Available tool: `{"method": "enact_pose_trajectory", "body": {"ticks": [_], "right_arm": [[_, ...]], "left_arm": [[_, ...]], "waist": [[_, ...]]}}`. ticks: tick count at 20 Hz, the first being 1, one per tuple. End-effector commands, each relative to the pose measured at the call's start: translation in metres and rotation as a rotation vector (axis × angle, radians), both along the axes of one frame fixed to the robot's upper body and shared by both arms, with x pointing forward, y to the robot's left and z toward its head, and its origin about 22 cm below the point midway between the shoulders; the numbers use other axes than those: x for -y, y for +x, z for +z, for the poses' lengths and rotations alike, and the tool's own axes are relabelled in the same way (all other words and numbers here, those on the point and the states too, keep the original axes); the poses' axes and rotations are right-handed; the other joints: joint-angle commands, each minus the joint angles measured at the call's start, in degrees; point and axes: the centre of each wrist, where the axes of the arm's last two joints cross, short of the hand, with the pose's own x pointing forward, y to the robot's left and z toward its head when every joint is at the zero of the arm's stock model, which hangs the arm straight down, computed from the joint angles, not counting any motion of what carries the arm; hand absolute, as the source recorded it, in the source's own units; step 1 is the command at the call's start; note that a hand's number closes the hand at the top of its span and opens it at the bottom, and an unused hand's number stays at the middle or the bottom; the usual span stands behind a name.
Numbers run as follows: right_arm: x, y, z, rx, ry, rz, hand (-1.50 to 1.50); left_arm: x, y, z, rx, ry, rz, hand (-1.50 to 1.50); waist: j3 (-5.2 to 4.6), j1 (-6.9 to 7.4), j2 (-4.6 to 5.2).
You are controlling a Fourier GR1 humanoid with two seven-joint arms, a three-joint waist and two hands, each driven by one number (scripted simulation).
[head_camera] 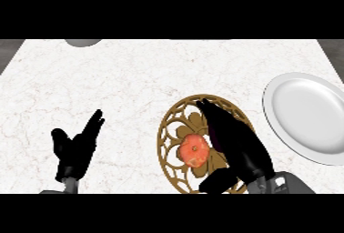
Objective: Pick the squash from the placemat and place it in the plate
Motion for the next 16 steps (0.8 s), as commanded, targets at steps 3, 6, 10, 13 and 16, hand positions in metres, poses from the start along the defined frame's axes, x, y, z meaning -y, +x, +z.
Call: {"method": "enact_pose_trajectory", "body": {"ticks": [3,6,10,13,16], "right_arm": [[-0.019,-0.005,-0.007,-0.008,0.011,0.004,-1.50],[-0.024,-0.007,-0.027,-0.004,-0.093,-0.012,-1.50],[-0.038,0.008,-0.041,0.001,-0.139,-0.045,-1.50],[-0.024,0.012,-0.037,-0.003,-0.136,-0.055,-1.50],[-0.015,0.008,-0.076,-0.005,-0.156,-0.051,-1.50]], "left_arm": [[0.020,-0.017,-0.028,-0.036,-0.018,-0.006,0.00],[0.023,-0.002,-0.011,-0.038,-0.015,0.007,0.00],[0.005,0.006,-0.004,-0.035,-0.019,-0.017,0.00],[-0.001,-0.001,-0.008,-0.044,0.004,-0.016,0.00],[-0.002,-0.003,-0.009,-0.043,-0.037,-0.016,0.00]], "waist": [[-0.40,-0.25,0.25],[-0.39,-0.32,0.25],[-0.39,-0.10,0.31],[-0.38,-0.19,0.27],[-0.37,-0.20,0.30]]}}
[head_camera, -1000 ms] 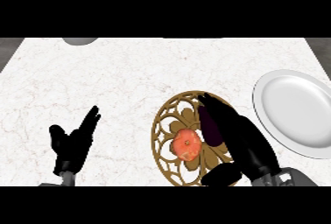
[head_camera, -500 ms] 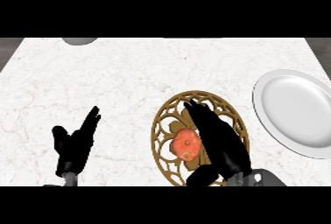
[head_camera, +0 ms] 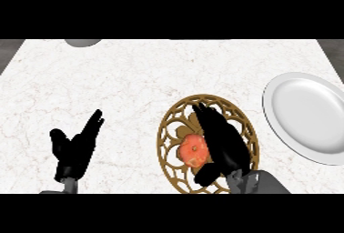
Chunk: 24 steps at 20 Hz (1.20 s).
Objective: Pick the squash from the placemat and place it in the plate
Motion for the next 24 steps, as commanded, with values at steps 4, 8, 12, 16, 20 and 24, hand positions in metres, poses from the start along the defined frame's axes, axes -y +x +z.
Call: {"method": "enact_pose_trajectory", "body": {"ticks": [4,8,12,16,20,24], "right_arm": [[-0.015,0.017,-0.009,-0.033,-0.012,0.020,-1.50],[-0.036,0.013,-0.022,-0.067,-0.043,0.041,-1.50],[-0.022,0.012,-0.036,-0.050,-0.139,0.146,1.50],[-0.015,0.012,-0.038,-0.020,-0.148,0.125,1.50],[-0.022,0.007,-0.052,0.051,-0.162,0.142,1.50],[-0.024,-0.010,-0.016,0.301,0.023,0.107,1.50]], "left_arm": [[0.016,0.011,-0.015,-0.072,-0.011,-0.012,0.00],[0.007,0.005,-0.012,-0.055,-0.015,-0.010,0.00],[-0.004,0.001,-0.010,-0.042,-0.006,-0.005,0.00],[0.006,0.001,-0.019,-0.061,-0.007,-0.004,0.00],[-0.003,0.008,0.004,-0.048,-0.015,-0.013,0.00],[0.003,-0.004,-0.011,-0.052,-0.014,0.013,0.00]], "waist": [[-0.43,-0.18,0.36],[-0.43,-0.04,0.33],[-0.43,0.00,0.34],[-0.43,-0.20,0.32],[-0.41,-0.09,0.31],[-0.41,-0.56,0.13]]}}
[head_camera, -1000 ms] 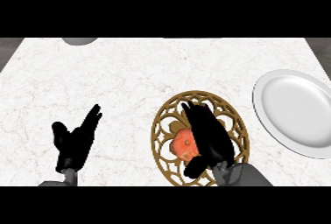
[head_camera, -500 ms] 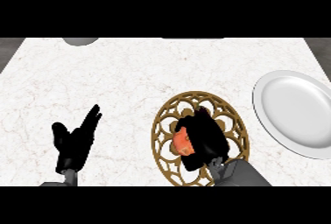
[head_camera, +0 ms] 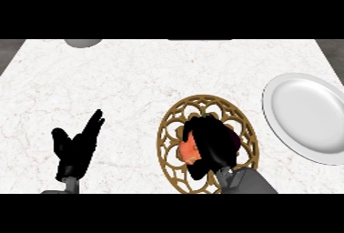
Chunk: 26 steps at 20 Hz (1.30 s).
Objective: Pick the squash from the placemat and place it in the plate
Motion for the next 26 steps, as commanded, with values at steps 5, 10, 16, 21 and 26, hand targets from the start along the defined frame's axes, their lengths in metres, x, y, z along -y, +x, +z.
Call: {"method": "enact_pose_trajectory", "body": {"ticks": [5,10,16,21,26], "right_arm": [[0.026,-0.119,0.014,0.135,0.174,0.135,1.50],[0.056,-0.166,0.045,0.324,0.244,0.079,1.50],[0.088,-0.186,0.069,0.408,0.418,-0.141,1.50],[0.099,-0.160,0.058,0.448,0.542,-0.280,1.50],[0.118,-0.145,0.050,0.502,0.624,-0.353,1.50]], "left_arm": [[0.003,-0.010,-0.011,-0.042,0.000,0.032,0.00],[-0.009,-0.022,-0.017,-0.063,-0.024,0.035,0.00],[-0.014,-0.019,-0.012,-0.059,-0.029,0.035,0.00],[0.001,-0.011,-0.012,-0.046,-0.020,0.005,0.00],[-0.002,-0.002,-0.010,-0.041,-0.015,-0.010,0.00]], "waist": [[-0.33,-3.08,-0.29],[-0.35,-3.22,-0.22],[-0.24,-2.43,0.12],[-0.22,-0.42,0.77],[-0.09,-0.22,0.96]]}}
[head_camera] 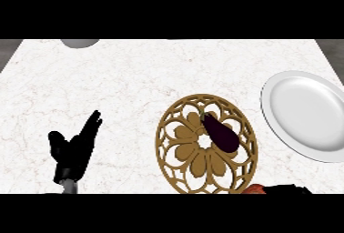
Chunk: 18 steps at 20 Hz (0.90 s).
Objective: Pick the squash from the placemat and place it in the plate
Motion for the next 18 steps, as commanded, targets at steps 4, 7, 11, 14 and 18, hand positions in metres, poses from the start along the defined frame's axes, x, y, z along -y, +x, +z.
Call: {"method": "enact_pose_trajectory", "body": {"ticks": [4,7,11,14,18], "right_arm": [[0.063,0.043,0.000,0.052,0.113,-0.123,1.50],[0.091,0.078,0.007,0.135,0.145,-0.220,1.50],[0.130,0.113,-0.021,0.121,0.137,-0.246,1.50],[0.156,0.147,-0.017,0.121,0.164,-0.231,1.50],[0.198,0.176,-0.021,0.107,0.175,-0.232,1.50]], "left_arm": [[0.014,0.007,-0.006,-0.044,-0.022,-0.012,0.00],[0.016,-0.002,-0.015,-0.051,-0.020,-0.021,0.00],[0.010,-0.001,-0.004,-0.053,-0.023,-0.050,0.00],[0.010,0.007,-0.012,-0.053,-0.027,-0.037,0.00],[0.022,0.000,-0.011,-0.055,-0.028,-0.059,0.00]], "waist": [[-0.30,0.35,0.46],[-0.41,0.88,0.44],[-0.30,1.57,0.51],[-0.43,1.69,0.70],[-0.45,1.99,0.63]]}}
